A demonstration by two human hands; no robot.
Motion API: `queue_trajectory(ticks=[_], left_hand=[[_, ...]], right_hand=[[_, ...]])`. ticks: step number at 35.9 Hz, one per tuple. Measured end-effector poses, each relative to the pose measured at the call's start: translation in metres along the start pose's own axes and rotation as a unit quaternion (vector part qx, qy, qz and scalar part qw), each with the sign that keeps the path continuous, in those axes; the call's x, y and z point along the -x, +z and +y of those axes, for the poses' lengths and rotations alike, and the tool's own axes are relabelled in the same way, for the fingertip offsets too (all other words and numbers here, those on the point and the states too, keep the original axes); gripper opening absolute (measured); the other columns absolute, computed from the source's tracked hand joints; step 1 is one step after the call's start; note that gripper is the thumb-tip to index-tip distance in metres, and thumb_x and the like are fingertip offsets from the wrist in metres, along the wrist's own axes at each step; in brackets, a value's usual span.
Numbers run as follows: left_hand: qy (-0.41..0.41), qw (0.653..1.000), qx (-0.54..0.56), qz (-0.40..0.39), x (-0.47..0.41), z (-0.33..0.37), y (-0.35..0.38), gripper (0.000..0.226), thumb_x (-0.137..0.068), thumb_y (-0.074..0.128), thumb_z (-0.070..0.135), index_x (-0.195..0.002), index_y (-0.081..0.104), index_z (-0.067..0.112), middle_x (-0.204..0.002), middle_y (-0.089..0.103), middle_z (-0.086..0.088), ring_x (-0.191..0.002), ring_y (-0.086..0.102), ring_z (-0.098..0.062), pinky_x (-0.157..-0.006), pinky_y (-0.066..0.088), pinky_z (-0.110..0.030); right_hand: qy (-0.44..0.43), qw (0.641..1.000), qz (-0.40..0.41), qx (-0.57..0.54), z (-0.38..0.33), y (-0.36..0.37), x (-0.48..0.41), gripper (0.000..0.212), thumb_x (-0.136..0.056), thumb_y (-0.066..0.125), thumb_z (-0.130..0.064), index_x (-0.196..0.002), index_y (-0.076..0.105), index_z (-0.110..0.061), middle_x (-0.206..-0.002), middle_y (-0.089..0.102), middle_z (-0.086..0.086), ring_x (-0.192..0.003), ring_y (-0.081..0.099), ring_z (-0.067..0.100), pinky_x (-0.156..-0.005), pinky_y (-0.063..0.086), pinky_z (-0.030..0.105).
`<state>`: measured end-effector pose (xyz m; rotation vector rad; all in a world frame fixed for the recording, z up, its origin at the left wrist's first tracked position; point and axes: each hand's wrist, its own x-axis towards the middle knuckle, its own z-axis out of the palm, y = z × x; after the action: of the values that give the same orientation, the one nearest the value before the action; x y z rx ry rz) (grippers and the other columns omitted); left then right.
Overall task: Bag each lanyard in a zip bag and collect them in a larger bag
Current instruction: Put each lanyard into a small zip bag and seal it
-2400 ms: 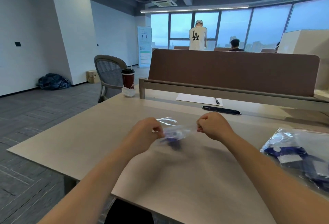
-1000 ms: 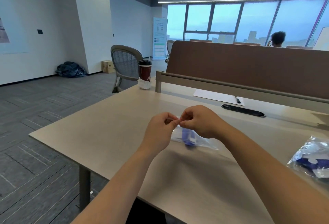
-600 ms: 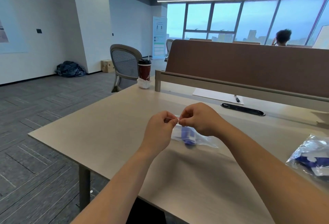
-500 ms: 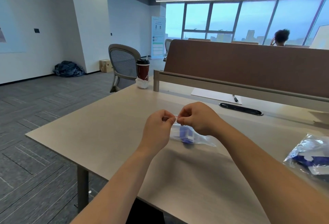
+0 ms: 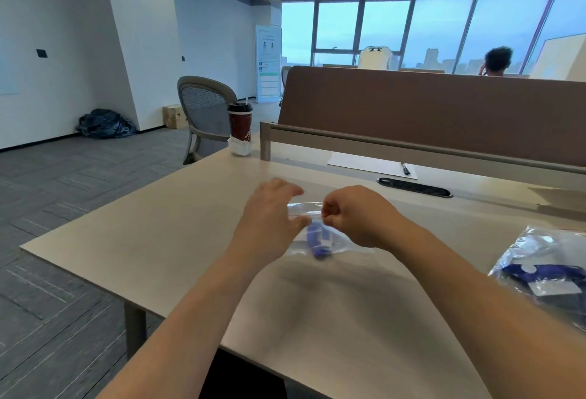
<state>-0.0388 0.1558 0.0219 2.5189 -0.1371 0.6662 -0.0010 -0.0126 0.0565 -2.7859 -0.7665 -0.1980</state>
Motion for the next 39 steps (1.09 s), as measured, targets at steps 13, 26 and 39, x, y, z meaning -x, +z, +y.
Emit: queue_trajectory(ticks=[13, 26, 39], left_hand=[[0.014, 0.998, -0.004, -0.055, -0.004, 0.005, 0.005, 0.011, -0.094, 0.062, 0.021, -0.089, 0.072, 0.019, -0.084, 0.063, 0.005, -0.08, 0.055, -0.014, -0.076, 0.047, -0.028], [-0.04, 0.992, 0.082, -0.084, -0.01, -0.003, 0.004, 0.013, -0.093, 0.066, 0.02, -0.081, 0.07, 0.022, -0.079, 0.067, 0.007, -0.075, 0.058, -0.008, -0.065, 0.04, -0.014], [-0.039, 0.987, 0.104, -0.119, -0.013, 0.006, -0.004, 0.016, -0.095, 0.063, 0.022, -0.08, 0.071, 0.022, -0.074, 0.066, 0.01, -0.072, 0.059, -0.006, -0.065, 0.04, -0.014]], right_hand=[[0.008, 0.994, 0.006, -0.108, 0.021, 0.001, 0.005, 0.015, -0.093, 0.065, -0.028, -0.102, 0.072, -0.017, -0.091, 0.067, -0.004, -0.083, 0.062, 0.015, -0.074, 0.049, 0.023], [0.071, 0.983, 0.046, -0.162, 0.071, -0.008, 0.027, 0.007, -0.091, 0.068, -0.023, -0.084, 0.068, -0.023, -0.084, 0.07, -0.005, -0.081, 0.064, 0.015, -0.071, 0.048, 0.024], [0.091, 0.951, 0.137, -0.261, 0.071, -0.011, 0.049, 0.016, -0.087, 0.072, -0.029, -0.079, 0.072, -0.015, -0.073, 0.07, -0.003, -0.068, 0.06, 0.011, -0.063, 0.045, 0.022]])
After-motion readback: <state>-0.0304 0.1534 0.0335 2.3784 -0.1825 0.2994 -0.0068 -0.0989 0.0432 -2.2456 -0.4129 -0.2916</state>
